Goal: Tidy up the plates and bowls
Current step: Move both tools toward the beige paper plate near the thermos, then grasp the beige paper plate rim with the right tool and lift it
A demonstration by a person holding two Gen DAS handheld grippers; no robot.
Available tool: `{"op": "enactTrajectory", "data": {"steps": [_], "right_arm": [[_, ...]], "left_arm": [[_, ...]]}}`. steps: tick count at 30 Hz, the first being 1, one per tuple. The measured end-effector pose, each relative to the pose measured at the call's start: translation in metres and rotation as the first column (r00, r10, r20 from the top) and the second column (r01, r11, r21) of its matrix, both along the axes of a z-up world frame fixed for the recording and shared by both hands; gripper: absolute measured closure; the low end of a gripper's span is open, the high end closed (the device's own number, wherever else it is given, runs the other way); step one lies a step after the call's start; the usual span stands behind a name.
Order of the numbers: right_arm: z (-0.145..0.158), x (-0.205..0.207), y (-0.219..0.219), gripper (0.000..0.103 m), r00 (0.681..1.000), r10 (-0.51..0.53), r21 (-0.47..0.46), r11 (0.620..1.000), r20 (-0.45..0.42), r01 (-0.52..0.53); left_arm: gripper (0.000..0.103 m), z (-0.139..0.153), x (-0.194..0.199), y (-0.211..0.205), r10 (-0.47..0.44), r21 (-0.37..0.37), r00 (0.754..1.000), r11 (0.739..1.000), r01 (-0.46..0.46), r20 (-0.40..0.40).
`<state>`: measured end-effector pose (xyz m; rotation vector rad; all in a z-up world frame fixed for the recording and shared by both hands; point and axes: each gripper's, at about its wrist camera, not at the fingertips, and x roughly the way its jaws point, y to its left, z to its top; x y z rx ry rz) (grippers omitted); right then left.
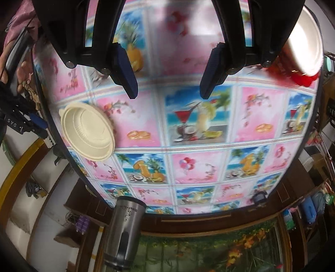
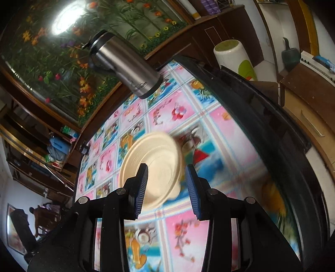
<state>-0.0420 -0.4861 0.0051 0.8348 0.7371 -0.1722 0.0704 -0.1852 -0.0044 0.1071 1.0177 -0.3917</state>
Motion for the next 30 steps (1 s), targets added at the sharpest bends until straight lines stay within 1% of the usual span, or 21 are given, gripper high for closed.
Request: {"op": "enactTrajectory", "data": {"steps": [3,5,6,8,10,12,14,16,18,22,25,28,30], "right_arm": [[-0.014,0.015,-0.008,0.067,1.0,0.001,0.051,0.999,0.0,-0.001],[-0.028,0.022,-0.013,0.067,1.0,-0.006,0.098,0.995,0.026,0.004],[-0.032,0.022,-0.013,0.067,0.999,-0.009,0.114,0.993,0.041,0.004],[-0.039,0.021,-0.017,0.067,0.999,-0.01,0.148,0.989,0.043,0.003],[-0.034,0.017,-0.02,0.067,0.996,-0.01,0.14,0.99,0.085,-0.003],[-0.035,0.019,-0.02,0.066,0.998,-0.008,0.126,0.992,0.068,-0.001],[-0.04,0.022,-0.019,0.066,0.998,0.013,0.162,0.987,0.054,-0.021],[-0.043,0.026,-0.017,0.066,0.999,0.031,0.161,0.986,0.034,-0.036],[-0.043,0.027,-0.016,0.066,1.0,0.026,0.137,0.99,0.018,-0.028],[-0.04,0.023,-0.017,0.066,0.999,0.021,0.142,0.989,0.043,-0.027],[-0.041,0.023,-0.019,0.066,0.999,0.013,0.154,0.988,0.048,-0.02],[-0.041,0.022,-0.019,0.066,0.999,0.014,0.165,0.986,0.052,-0.023],[-0.041,0.023,-0.018,0.066,0.998,0.022,0.162,0.986,0.052,-0.031]], "left_arm": [[0.041,-0.008,0.011,-0.017,0.022,0.011,1.0,1.0,-0.022,-0.007],[0.041,-0.015,0.019,-0.027,0.033,0.015,0.999,0.999,-0.033,-0.021],[0.041,-0.018,0.022,-0.032,0.035,0.012,0.999,0.999,-0.034,-0.028],[0.041,-0.024,0.028,-0.042,0.039,0.009,0.999,0.999,-0.039,-0.031],[0.041,-0.028,0.034,-0.05,0.052,0.013,0.998,0.999,-0.052,-0.024],[0.041,-0.033,0.04,-0.058,0.052,-0.001,0.998,0.999,-0.052,-0.046],[0.041,-0.037,0.047,-0.065,0.063,-0.012,0.996,0.998,-0.064,-0.06],[0.041,-0.039,0.053,-0.069,0.078,-0.012,0.995,0.997,-0.079,-0.061],[0.041,-0.039,0.058,-0.073,0.1,-0.01,0.994,0.995,-0.1,-0.052],[0.041,-0.04,0.062,-0.078,0.14,-0.014,0.99,0.99,-0.141,-0.032],[0.041,-0.039,0.062,-0.082,0.142,-0.034,0.99,0.989,-0.143,-0.028],[0.041,-0.036,0.058,-0.089,0.141,-0.031,0.99,0.99,-0.14,0.011],[0.037,-0.036,0.054,-0.094,0.136,-0.024,0.99,0.991,-0.135,0.034]]}}
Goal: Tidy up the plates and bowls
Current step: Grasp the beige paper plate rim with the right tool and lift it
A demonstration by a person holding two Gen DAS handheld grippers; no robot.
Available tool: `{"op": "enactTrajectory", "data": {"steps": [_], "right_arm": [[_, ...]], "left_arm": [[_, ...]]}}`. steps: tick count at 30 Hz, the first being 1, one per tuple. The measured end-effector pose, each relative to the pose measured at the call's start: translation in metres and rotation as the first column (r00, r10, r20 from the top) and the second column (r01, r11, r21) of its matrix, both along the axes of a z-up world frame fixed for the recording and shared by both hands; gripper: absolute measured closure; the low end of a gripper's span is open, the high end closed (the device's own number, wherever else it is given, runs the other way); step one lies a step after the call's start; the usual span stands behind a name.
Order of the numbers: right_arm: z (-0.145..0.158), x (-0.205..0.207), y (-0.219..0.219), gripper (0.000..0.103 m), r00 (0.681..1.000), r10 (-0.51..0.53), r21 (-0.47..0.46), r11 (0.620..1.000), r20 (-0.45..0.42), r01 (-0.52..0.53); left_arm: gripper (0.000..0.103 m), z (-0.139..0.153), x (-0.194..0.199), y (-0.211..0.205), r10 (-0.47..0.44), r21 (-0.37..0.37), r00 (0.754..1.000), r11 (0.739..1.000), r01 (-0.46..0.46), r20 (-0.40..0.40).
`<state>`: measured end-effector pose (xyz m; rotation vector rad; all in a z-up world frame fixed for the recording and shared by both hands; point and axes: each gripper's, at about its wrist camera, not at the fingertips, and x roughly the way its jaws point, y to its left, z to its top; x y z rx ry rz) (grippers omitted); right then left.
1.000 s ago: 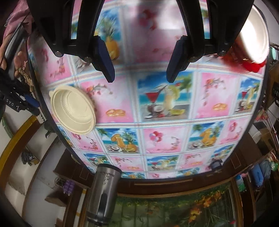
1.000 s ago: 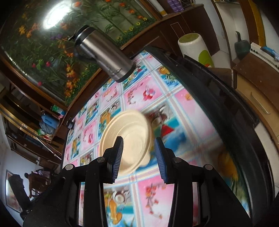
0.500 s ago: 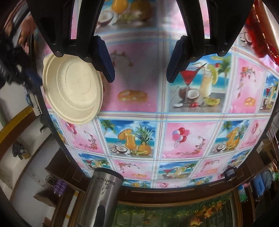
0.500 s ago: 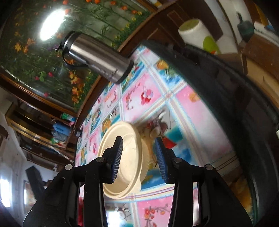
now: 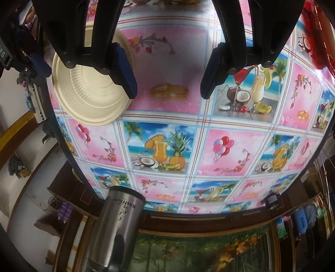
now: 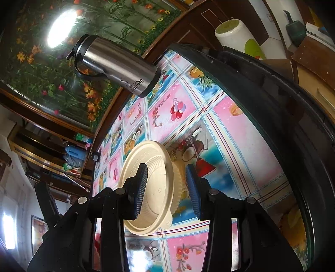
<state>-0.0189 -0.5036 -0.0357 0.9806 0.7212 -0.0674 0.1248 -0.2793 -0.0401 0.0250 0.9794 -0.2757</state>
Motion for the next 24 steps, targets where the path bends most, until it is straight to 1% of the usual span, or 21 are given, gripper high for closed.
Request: {"op": "enactTrajectory", "data": {"steps": [4,6,10,12,13,14,16,21,24], "right_arm": [[-0.002,0.004,0.004,0.066,1.0,0.023,0.001,1.0,-0.01,-0.023],[-0.001,0.005,0.006,0.066,1.0,0.028,-0.009,1.0,-0.011,-0.028],[0.0,0.006,0.008,0.066,0.999,0.036,-0.018,0.999,-0.01,-0.036],[0.0,0.006,0.009,0.066,0.999,0.037,-0.023,0.999,-0.014,-0.038],[-0.001,0.007,0.009,0.066,0.999,0.04,-0.021,0.999,-0.017,-0.04],[-0.001,0.007,0.009,0.066,0.999,0.041,-0.02,0.999,-0.019,-0.041],[-0.002,0.008,0.009,0.066,0.999,0.037,-0.028,0.999,-0.022,-0.037],[-0.002,0.008,0.01,0.066,0.999,0.029,-0.045,0.999,-0.03,-0.031],[-0.004,0.01,0.011,0.066,0.999,0.031,-0.049,0.998,-0.043,-0.033]], "left_arm": [[0.036,-0.003,-0.005,-0.01,-0.021,0.031,0.999,0.999,0.02,0.028],[0.036,-0.007,-0.006,-0.014,-0.032,0.051,0.999,0.998,0.031,0.027],[0.036,-0.01,-0.007,-0.014,-0.029,0.058,0.999,0.998,0.027,0.031],[0.036,-0.007,-0.009,-0.012,-0.025,0.051,0.998,0.998,0.022,0.05],[0.035,-0.005,-0.01,-0.011,-0.021,0.051,0.998,0.999,0.018,0.067],[0.029,-0.004,-0.011,-0.012,-0.019,0.06,0.996,0.998,0.014,0.087],[0.025,-0.006,-0.012,-0.013,-0.025,0.079,0.994,0.997,0.016,0.109],[0.025,-0.012,-0.009,-0.013,-0.057,0.035,0.994,0.998,0.054,0.088],[0.025,-0.018,-0.007,-0.014,-0.096,-0.013,0.994,0.995,0.097,0.053]]}}
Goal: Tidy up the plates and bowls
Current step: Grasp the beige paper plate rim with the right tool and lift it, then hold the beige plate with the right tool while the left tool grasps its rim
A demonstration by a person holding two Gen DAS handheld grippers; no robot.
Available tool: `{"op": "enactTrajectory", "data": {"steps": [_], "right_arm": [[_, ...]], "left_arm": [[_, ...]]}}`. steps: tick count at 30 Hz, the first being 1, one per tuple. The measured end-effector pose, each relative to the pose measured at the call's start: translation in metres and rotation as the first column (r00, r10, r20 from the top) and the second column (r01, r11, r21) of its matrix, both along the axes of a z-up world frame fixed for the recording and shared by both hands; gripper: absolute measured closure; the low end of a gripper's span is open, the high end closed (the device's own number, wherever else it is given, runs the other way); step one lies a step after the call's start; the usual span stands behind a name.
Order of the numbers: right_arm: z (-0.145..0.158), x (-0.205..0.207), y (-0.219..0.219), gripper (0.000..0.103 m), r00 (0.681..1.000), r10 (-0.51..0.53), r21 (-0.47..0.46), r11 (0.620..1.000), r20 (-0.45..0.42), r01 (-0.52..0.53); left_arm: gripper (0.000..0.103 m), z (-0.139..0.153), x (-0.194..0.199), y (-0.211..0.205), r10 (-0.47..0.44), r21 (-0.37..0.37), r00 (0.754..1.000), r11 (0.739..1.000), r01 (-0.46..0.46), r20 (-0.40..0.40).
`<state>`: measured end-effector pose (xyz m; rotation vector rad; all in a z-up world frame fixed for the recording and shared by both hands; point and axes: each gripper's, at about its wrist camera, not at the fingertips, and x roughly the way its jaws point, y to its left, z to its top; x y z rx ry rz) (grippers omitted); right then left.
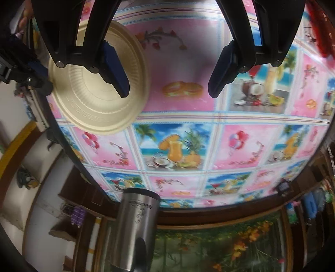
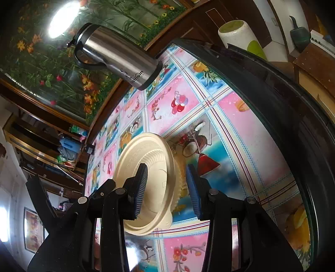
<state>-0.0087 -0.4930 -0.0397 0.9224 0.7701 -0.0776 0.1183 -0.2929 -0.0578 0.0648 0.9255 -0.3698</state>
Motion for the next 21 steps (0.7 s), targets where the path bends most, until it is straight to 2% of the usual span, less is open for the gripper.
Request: {"op": "enactTrajectory", "data": {"steps": [6,21], "right_arm": [[-0.004,0.003,0.002,0.066,1.0,0.002,-0.009,1.0,-0.021,-0.002],[-0.009,0.009,0.007,0.066,0.998,0.021,-0.012,1.0,-0.053,-0.021]], "left_arm": [[0.025,-0.013,0.003,-0.004,-0.046,-0.031,0.996,0.999,0.044,-0.077],[0.025,-0.023,0.002,-0.007,-0.064,0.001,0.991,0.998,0.064,-0.12]]}}
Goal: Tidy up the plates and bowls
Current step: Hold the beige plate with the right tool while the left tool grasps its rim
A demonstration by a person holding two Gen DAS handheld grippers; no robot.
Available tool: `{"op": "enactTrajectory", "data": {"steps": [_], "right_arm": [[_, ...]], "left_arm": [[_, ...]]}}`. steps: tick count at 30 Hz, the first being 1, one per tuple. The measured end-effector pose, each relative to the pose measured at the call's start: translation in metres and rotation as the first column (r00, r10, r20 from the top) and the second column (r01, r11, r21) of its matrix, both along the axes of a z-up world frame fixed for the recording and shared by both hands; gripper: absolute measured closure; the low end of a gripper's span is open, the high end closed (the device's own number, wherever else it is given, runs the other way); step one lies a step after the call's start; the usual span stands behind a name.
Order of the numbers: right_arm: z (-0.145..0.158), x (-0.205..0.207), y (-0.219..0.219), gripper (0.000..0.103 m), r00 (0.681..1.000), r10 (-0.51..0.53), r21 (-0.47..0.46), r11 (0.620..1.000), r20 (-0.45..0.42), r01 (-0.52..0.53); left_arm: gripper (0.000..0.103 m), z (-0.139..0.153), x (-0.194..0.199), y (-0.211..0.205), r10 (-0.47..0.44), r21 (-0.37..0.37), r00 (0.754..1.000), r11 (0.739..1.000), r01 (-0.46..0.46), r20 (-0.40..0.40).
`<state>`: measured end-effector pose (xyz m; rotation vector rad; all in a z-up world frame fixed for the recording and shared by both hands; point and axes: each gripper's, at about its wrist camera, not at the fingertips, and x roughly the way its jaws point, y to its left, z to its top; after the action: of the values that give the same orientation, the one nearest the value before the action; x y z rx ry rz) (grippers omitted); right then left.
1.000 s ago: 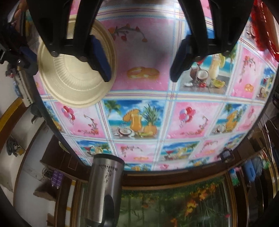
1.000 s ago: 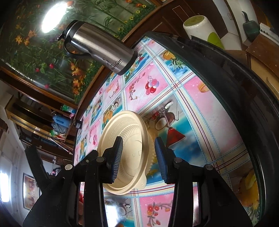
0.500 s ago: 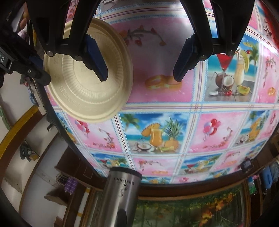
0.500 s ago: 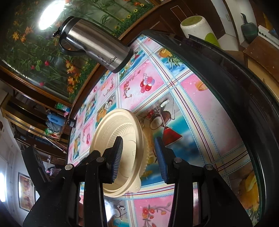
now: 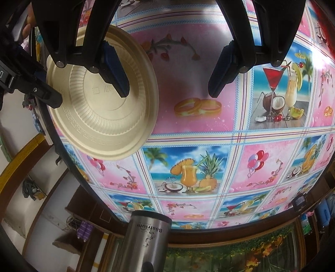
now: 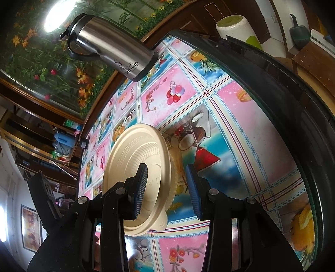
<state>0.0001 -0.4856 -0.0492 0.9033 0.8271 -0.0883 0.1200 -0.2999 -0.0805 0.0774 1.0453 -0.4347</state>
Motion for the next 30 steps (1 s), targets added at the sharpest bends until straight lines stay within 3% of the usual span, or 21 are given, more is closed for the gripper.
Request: {"op": "enactTrajectory", "data": {"steps": [5,30], "right_arm": [[-0.0033,0.0028,0.0025,0.066,1.0,0.008,-0.011,1.0,-0.019,-0.008],[-0.0082,0.0055,0.004,0.066,0.999,-0.005,-0.023,1.0,-0.034,0.004]], "left_arm": [[0.025,-0.0054,0.0014,-0.0015,-0.011,-0.002,0.999,1.0,0.011,-0.042],[0.025,-0.0062,-0.004,-0.0067,-0.037,0.022,0.999,0.999,0.037,-0.016]]}}
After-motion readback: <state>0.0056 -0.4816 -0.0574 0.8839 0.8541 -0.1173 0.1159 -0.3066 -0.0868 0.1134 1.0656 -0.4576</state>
